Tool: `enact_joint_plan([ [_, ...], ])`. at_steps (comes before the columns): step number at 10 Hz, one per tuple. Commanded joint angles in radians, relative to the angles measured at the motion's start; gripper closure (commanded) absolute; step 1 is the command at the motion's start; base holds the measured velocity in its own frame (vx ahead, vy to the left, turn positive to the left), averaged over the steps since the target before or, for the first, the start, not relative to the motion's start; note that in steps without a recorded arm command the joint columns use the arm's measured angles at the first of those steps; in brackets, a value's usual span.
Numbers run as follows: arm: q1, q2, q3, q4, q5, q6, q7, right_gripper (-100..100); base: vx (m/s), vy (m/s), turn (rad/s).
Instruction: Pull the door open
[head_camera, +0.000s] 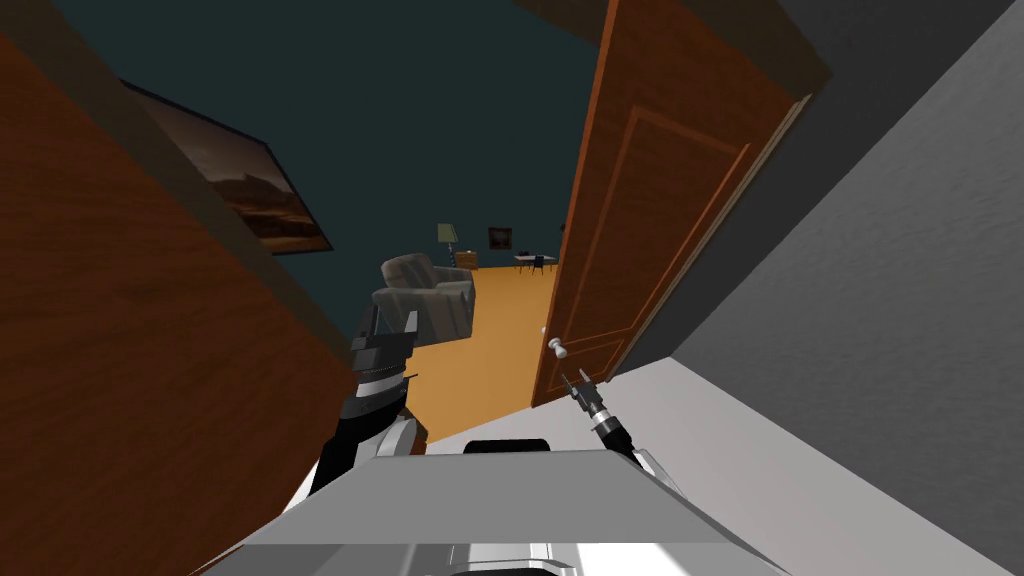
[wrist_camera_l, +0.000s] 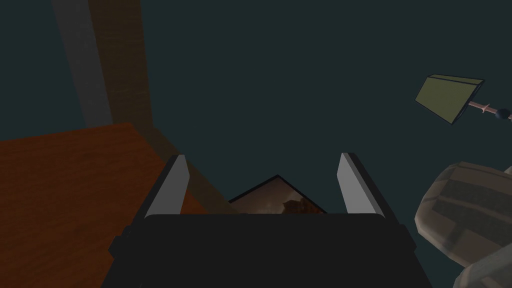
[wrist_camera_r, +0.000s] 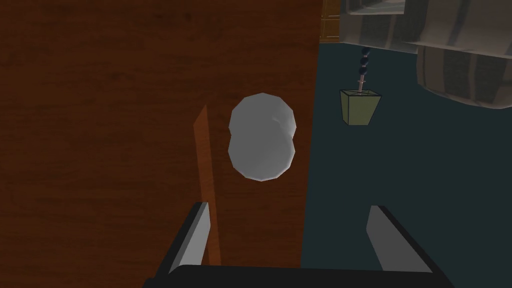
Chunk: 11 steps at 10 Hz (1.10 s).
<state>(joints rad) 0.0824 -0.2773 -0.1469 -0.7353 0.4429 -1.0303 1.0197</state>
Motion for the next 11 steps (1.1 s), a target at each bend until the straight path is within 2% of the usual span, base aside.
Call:
enact_joint_plan([
  [1,0.002,-0.012,-0.004,0.008,-0.003,-0.015,-0.003,-100,-0.200,-0.090,-0.018],
  [2,0.001,-0.007,-0.003,0.008,-0.002,-0.009,-0.002,-100,-0.093,-0.045,-0.002],
  [3,-0.031,-0.002,-0.021,0.044,-0.013,-0.005,0.015,-100,0.044,0.028,0.171],
  [6,-0.101,0.010,-0.058,0.117,-0.035,0.012,0.051,-100,0.168,0.033,0.224],
  [8,-0.120,0.013,-0.068,0.137,-0.041,0.016,0.060,-100,0.116,-0.024,0.054],
  [9,-0.110,0.013,-0.065,0.129,-0.039,0.016,0.057,-100,0.034,-0.012,0.026],
  [10,-0.110,0.013,-0.065,0.129,-0.039,0.016,0.057,100,0.002,-0.003,-0.033],
  [11,-0.110,0.013,-0.065,0.129,-0.039,0.016,0.057,100,-0.006,-0.006,-0.007],
])
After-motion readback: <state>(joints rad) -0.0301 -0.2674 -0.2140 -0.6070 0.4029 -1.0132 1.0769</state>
